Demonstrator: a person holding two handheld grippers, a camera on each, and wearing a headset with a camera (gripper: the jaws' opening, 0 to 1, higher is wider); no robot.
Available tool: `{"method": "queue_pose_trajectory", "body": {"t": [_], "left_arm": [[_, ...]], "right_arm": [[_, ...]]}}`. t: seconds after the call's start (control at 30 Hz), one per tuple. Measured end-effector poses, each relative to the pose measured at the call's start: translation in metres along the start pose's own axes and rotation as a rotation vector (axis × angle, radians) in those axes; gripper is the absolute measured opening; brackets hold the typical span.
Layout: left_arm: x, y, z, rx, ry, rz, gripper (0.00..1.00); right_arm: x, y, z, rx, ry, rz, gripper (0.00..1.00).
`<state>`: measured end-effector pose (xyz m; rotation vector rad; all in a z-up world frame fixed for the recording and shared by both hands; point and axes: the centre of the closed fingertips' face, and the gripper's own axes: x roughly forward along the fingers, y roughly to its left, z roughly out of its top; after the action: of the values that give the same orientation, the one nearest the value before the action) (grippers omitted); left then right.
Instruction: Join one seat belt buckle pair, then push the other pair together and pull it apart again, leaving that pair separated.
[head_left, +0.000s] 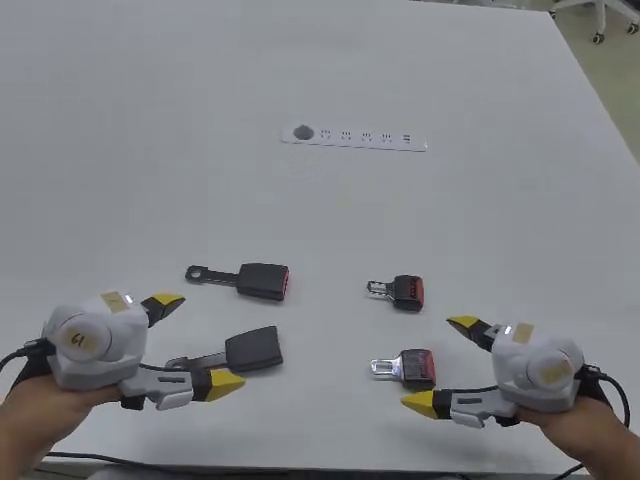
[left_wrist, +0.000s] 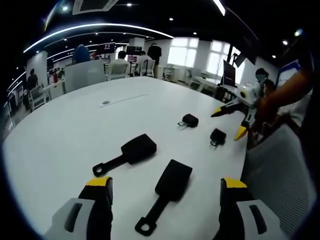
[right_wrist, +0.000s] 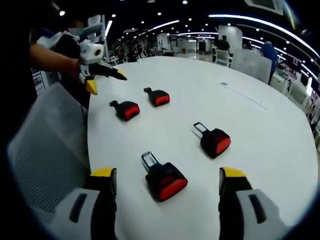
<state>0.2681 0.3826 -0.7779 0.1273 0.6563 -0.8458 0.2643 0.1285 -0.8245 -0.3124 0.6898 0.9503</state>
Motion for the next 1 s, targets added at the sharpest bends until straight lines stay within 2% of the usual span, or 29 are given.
{"method": "queue_pose_trajectory", "body": {"t": [0.33, 0.43, 0.5, 0.93, 1.0], "left_arm": [[0.016, 0.0, -0.009, 0.033, 0.046, -0.043, 0.87], [0.023, -0.003, -0.015, 0.045, 0.071, -0.061, 0.85], [0.029, 0.0, -0.023, 0.054, 0.099, -0.074, 0.84], [0.053, 0.002, -0.036, 0.104, 0.149, -0.119, 0.72], [0.053, -0.003, -0.036, 0.11, 0.167, -0.135, 0.71]], "right_arm": [[0.008, -0.002, -0.004, -0.04, 0.036, 0.056, 0.84], [0.012, -0.003, -0.008, -0.05, 0.054, 0.076, 0.83], [0.013, -0.002, -0.011, -0.056, 0.068, 0.092, 0.81], [0.019, 0.004, -0.022, -0.125, 0.128, 0.199, 0.77], [0.019, 0.005, -0.023, -0.138, 0.138, 0.214, 0.77]]}}
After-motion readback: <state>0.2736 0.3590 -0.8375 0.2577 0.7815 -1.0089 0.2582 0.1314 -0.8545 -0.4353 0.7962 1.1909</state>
